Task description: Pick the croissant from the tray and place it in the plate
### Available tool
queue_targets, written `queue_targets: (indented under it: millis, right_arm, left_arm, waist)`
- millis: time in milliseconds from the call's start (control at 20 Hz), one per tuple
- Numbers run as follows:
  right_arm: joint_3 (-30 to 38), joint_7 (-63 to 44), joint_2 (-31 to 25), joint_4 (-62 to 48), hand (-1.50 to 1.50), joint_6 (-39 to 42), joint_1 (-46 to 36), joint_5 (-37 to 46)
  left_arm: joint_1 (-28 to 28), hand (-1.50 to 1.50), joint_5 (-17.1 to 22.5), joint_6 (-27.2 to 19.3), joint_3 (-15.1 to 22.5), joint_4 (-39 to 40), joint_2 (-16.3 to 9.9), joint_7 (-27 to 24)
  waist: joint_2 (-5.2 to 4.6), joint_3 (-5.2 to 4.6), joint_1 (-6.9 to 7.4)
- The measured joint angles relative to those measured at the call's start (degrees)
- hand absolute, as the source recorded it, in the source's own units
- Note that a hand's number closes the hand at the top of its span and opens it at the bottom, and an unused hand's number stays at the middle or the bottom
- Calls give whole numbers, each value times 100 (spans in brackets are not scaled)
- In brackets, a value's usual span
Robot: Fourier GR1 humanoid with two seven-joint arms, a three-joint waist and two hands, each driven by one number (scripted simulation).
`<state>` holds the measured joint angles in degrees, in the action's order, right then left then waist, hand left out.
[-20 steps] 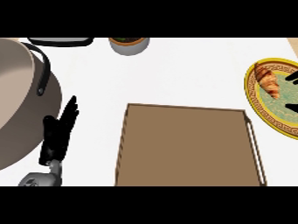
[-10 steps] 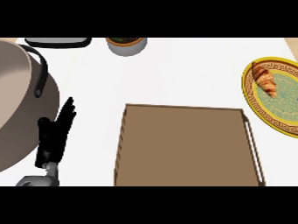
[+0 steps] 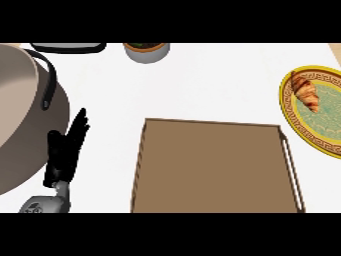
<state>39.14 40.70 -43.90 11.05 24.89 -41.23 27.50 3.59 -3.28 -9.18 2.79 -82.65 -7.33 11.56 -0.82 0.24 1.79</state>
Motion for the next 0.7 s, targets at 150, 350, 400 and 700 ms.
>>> queue_targets:
  millis: [150,350,400,700]
  right_arm:
    - [-17,146,66,30,-150,-39,129,-53]
    - [-63,217,113,43,-150,-133,177,-84]
    - [-75,231,144,44,-150,-170,194,-98]
    - [-237,275,243,68,-150,-466,265,-67]
  left_arm:
    - [41,0,-25,-26,11,-81,15,129]
    - [62,0,-5,46,-7,-77,-17,151]
    - [36,0,-18,29,-5,-96,-4,153]
    - [-73,0,-74,22,6,-75,50,40]
  waist:
    - [0,3,8]
    - [-8,5,29]
    - [-3,3,25]
    - [8,-1,8]
